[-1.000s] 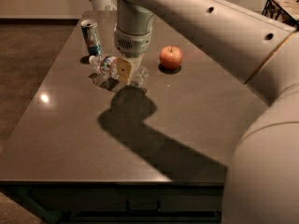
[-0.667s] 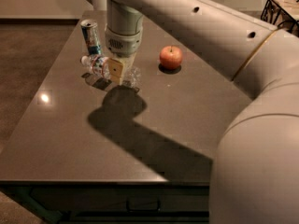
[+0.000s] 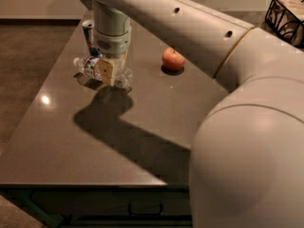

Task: Move water bottle near redbull can

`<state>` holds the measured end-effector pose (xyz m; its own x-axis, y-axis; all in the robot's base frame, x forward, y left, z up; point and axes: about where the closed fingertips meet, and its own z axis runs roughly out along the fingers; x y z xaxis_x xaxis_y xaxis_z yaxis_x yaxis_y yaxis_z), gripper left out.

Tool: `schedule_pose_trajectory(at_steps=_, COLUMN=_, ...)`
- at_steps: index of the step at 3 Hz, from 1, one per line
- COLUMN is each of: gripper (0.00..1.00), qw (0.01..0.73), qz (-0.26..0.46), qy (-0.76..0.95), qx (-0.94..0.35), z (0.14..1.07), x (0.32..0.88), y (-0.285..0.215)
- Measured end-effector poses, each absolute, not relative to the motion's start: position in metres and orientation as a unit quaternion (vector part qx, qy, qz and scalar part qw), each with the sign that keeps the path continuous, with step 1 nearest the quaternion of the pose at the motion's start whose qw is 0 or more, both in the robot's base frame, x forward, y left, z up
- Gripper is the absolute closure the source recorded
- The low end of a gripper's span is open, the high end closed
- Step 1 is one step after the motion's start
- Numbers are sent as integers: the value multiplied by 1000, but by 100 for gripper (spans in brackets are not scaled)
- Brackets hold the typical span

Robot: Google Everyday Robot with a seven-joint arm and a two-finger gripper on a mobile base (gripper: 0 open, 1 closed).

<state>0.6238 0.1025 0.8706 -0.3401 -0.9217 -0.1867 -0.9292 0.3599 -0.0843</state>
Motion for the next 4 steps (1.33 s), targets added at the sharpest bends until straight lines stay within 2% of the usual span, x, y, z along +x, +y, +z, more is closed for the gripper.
schedule_pose_trajectory(at_steps=2, gripper=15, qw=106, qz=18, qy=820, qx=-562, z=868, x=652, y=111)
schedule_pose_trajectory(at_steps=3, gripper=0, qw=107, qz=18, qy=821, qx=-560, z=866, x=659, y=113)
schedule_pose_trajectory(at_steps=4, gripper=0, qw=108, qz=18, qy=821, qx=-560, z=865, x=660, y=113)
